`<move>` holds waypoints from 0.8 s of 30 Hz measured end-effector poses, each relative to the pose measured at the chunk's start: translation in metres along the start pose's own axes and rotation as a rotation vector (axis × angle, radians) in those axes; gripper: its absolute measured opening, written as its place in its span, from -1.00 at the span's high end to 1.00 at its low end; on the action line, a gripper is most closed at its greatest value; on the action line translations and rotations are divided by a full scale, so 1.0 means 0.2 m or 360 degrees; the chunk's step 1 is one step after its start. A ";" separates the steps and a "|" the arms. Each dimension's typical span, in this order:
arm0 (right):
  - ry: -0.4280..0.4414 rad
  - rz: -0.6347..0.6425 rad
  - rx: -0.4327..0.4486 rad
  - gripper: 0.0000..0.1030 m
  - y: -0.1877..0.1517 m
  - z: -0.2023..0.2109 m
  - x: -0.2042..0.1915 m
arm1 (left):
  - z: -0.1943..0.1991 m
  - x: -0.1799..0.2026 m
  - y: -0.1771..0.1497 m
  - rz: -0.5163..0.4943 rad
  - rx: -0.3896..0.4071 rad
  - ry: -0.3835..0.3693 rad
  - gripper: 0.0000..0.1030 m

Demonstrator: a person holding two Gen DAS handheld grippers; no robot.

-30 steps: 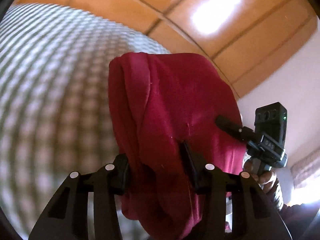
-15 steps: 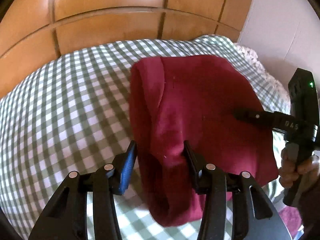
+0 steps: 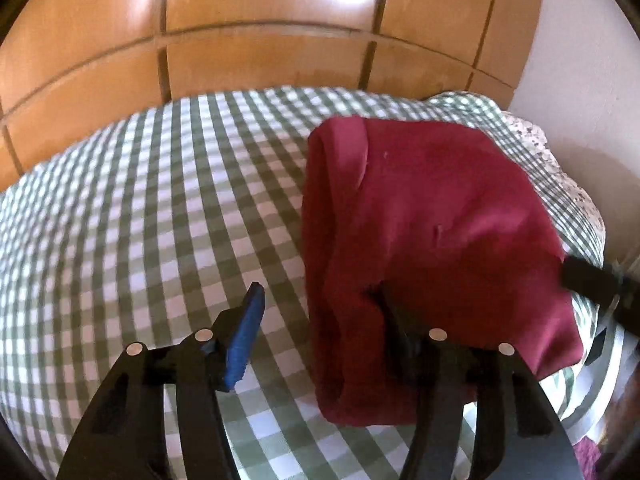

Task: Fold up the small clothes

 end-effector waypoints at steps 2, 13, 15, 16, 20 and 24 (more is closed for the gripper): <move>-0.0064 -0.0003 -0.0050 0.23 -0.10 -0.08 0.02 | -0.03 -0.03 -0.01 0.0050 -0.0002 0.0021 -0.34; -0.0179 0.0056 -0.0008 -0.20 -0.13 -0.03 -0.01 | 0.18 -0.05 -0.02 0.0111 0.0123 0.0118 -0.41; -0.0199 0.0068 -0.0025 -0.30 -0.15 -0.02 -0.02 | 0.21 -0.06 -0.03 0.0137 0.0131 0.0123 -0.46; -0.0223 0.0078 -0.0035 -0.32 -0.17 -0.02 -0.02 | 0.22 -0.07 -0.04 0.0153 0.0135 0.0128 -0.46; -0.0262 0.0079 -0.0017 -0.33 -0.18 0.03 -0.04 | 0.27 -0.08 -0.07 0.0154 0.0161 0.0158 -0.46; -0.0242 0.0035 0.0078 -0.31 -0.13 0.12 -0.04 | 0.35 -0.07 -0.04 0.0120 0.0239 0.0193 -0.46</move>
Point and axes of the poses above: each gripper's, at about its wrist camera, not at the fingertips, and z roughly against the way its jaws point, x to its right, y to its top, the point moved 9 cm from there along -z, roughly the way its jaws point, and after that the axes turned 3 degrees about x, right-handed, at the moved point
